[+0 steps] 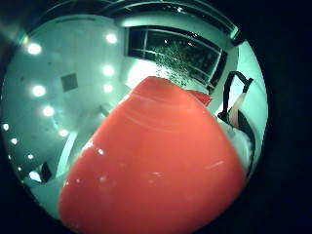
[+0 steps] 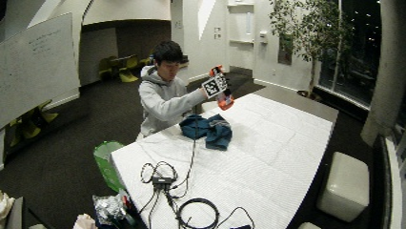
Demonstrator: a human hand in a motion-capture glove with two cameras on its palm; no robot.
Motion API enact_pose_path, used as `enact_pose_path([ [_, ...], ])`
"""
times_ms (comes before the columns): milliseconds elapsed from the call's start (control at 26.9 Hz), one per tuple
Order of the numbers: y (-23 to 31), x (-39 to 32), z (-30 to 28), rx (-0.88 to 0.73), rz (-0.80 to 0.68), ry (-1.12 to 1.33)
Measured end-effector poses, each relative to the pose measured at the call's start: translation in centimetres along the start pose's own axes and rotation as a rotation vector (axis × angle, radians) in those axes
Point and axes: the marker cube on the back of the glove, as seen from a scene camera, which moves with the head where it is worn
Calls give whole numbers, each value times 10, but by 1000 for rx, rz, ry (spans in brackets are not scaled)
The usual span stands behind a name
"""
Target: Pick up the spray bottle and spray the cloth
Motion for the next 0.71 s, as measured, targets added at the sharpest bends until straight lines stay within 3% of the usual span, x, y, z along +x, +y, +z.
enact_pose_path([
  [149,6,46,35,25,7,12],
  [520,24,122,70,-174,88,173],
  [706,8,131,82,-141,114,194],
])
